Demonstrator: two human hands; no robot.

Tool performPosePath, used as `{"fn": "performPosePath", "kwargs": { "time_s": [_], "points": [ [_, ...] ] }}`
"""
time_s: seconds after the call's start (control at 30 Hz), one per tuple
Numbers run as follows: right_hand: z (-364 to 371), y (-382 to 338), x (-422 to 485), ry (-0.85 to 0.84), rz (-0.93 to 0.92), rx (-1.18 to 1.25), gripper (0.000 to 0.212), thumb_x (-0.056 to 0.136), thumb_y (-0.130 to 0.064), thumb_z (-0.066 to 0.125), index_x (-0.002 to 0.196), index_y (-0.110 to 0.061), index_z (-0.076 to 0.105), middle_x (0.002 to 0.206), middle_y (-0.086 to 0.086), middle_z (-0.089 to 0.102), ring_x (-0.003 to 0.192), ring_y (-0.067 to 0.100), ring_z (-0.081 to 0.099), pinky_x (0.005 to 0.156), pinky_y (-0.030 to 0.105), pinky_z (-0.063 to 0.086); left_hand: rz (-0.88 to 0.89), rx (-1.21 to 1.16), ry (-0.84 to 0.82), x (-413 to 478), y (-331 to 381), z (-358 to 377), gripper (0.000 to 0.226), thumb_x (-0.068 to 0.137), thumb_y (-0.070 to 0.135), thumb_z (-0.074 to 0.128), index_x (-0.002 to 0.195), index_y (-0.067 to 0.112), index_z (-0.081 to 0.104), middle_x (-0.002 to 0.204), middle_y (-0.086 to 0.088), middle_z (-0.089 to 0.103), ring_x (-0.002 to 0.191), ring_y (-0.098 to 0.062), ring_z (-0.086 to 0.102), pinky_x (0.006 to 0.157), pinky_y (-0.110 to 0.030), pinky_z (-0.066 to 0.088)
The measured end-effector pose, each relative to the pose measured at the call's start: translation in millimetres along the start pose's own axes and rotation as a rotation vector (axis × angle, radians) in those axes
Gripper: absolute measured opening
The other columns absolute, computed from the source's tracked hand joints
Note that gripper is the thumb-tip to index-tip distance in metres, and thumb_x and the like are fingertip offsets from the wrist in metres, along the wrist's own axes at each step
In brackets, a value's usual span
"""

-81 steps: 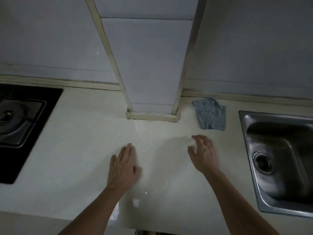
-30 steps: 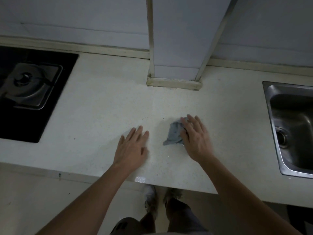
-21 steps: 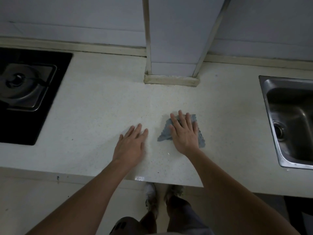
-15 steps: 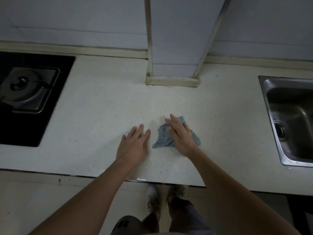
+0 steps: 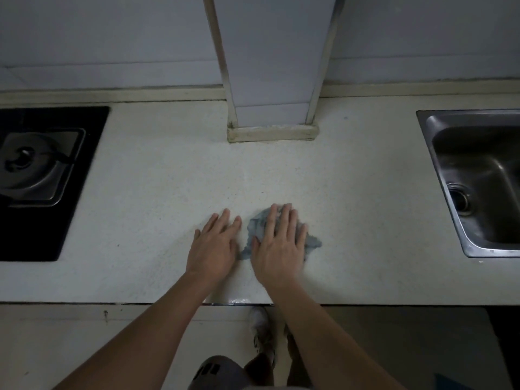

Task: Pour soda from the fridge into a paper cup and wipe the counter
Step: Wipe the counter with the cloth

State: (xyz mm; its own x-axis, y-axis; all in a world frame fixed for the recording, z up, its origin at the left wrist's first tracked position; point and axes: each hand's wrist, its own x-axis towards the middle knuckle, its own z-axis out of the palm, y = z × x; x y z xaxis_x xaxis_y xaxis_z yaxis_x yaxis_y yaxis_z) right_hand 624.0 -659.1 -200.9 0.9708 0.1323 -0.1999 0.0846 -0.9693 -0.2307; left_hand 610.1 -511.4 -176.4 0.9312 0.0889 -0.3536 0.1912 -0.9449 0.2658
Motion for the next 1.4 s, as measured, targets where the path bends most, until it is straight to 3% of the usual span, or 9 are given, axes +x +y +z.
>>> {"fn": "performPosePath", "kwargs": {
  "time_s": [0.13, 0.23, 0.33, 0.6, 0.8, 0.93, 1.2, 1.3, 1.4],
  "points": [
    [4, 9, -28, -0.055, -0.337, 0.000, 0.067, 0.103, -0.054, 0.016, 0.157, -0.016, 0.002, 0.164, 0.013, -0.006, 0.151, 0.029, -0.007, 0.122, 0.050, 0.003, 0.008, -0.002, 0.001, 3, -3, 2, 0.052, 0.105, 0.031, 0.040, 0.156, 0.032, 0.026, 0.167, 0.004, 0.008, 0.154, -0.019, 0.004, 0.123, -0.050, 0.017],
    [-1, 39, -40, -0.111, -0.600, -0.082, 0.064, 0.103, -0.056, 0.019, 0.158, -0.025, 0.006, 0.166, 0.004, -0.001, 0.152, 0.024, -0.004, 0.121, 0.049, 0.011, 0.010, -0.015, 0.005, 4, -3, 3, 0.053, 0.104, 0.027, 0.043, 0.155, 0.031, 0.029, 0.167, 0.003, 0.011, 0.154, -0.020, 0.005, 0.123, -0.051, 0.018],
    [-13, 73, -41, -0.133, -0.661, -0.153, 0.063, 0.103, -0.057, 0.021, 0.157, -0.028, 0.007, 0.166, 0.003, 0.000, 0.152, 0.024, -0.003, 0.122, 0.048, 0.008, 0.019, -0.021, 0.012, 3, -3, 2, 0.053, 0.104, 0.027, 0.042, 0.155, 0.030, 0.030, 0.167, 0.001, 0.011, 0.154, -0.021, 0.006, 0.122, -0.052, 0.018],
    [-44, 155, -3, -0.148, -0.305, -0.134, 0.076, 0.095, -0.073, 0.013, 0.156, -0.033, -0.004, 0.165, 0.000, -0.008, 0.151, 0.022, -0.012, 0.122, 0.051, 0.007, 0.020, 0.007, -0.007, -3, -3, 3, 0.057, 0.104, 0.032, 0.037, 0.158, 0.029, 0.020, 0.168, 0.001, 0.002, 0.154, -0.020, -0.001, 0.124, -0.051, 0.011],
    [-39, 121, -4, -0.051, -0.044, -0.008, 0.067, 0.097, -0.068, 0.011, 0.153, -0.040, -0.013, 0.164, -0.003, -0.016, 0.149, 0.023, -0.019, 0.120, 0.054, -0.007, 0.098, 0.022, 0.048, -20, -23, -5, 0.057, 0.102, 0.036, 0.041, 0.157, 0.028, 0.024, 0.167, -0.001, 0.008, 0.154, -0.023, 0.006, 0.123, -0.049, 0.010],
    [-17, 79, 4, -0.089, 0.115, 0.018, 0.065, 0.096, -0.067, 0.005, 0.150, -0.041, -0.022, 0.162, -0.003, -0.022, 0.147, 0.021, -0.027, 0.118, 0.055, -0.012, -0.009, 0.030, 0.049, -36, -50, -6, 0.057, 0.102, 0.037, 0.040, 0.156, 0.029, 0.025, 0.167, 0.000, 0.008, 0.154, -0.023, 0.008, 0.123, -0.050, 0.012],
    [1, -43, 34, -0.150, -0.426, -0.172, 0.067, 0.096, -0.066, 0.003, 0.154, -0.037, -0.011, 0.165, 0.000, -0.011, 0.150, 0.028, -0.015, 0.117, 0.060, -0.008, -0.007, 0.089, -0.010, -40, -74, -15, 0.057, 0.102, 0.038, 0.042, 0.156, 0.034, 0.024, 0.167, 0.000, 0.011, 0.153, -0.025, 0.013, 0.115, -0.046, 0.035],
    [6, -39, 5, -0.187, -0.705, -0.257, 0.067, 0.098, -0.065, 0.006, 0.155, -0.034, -0.010, 0.165, 0.000, -0.003, 0.150, 0.028, -0.011, 0.117, 0.060, -0.007, 0.017, 0.126, -0.016, -39, -74, -18, 0.055, 0.103, 0.041, 0.038, 0.155, 0.035, 0.025, 0.167, 0.002, 0.010, 0.153, -0.023, 0.013, 0.111, -0.045, 0.039],
    [1, 3, -16, -0.236, -0.928, -0.318, 0.067, 0.099, -0.065, 0.015, 0.156, -0.035, -0.002, 0.165, 0.000, 0.004, 0.151, 0.028, -0.001, 0.119, 0.059, -0.001, -0.005, 0.140, -0.031, -41, -72, -13, 0.056, 0.105, 0.042, 0.030, 0.157, 0.039, 0.011, 0.168, 0.006, -0.001, 0.154, -0.019, 0.003, 0.115, -0.044, 0.028]
  ]
}}
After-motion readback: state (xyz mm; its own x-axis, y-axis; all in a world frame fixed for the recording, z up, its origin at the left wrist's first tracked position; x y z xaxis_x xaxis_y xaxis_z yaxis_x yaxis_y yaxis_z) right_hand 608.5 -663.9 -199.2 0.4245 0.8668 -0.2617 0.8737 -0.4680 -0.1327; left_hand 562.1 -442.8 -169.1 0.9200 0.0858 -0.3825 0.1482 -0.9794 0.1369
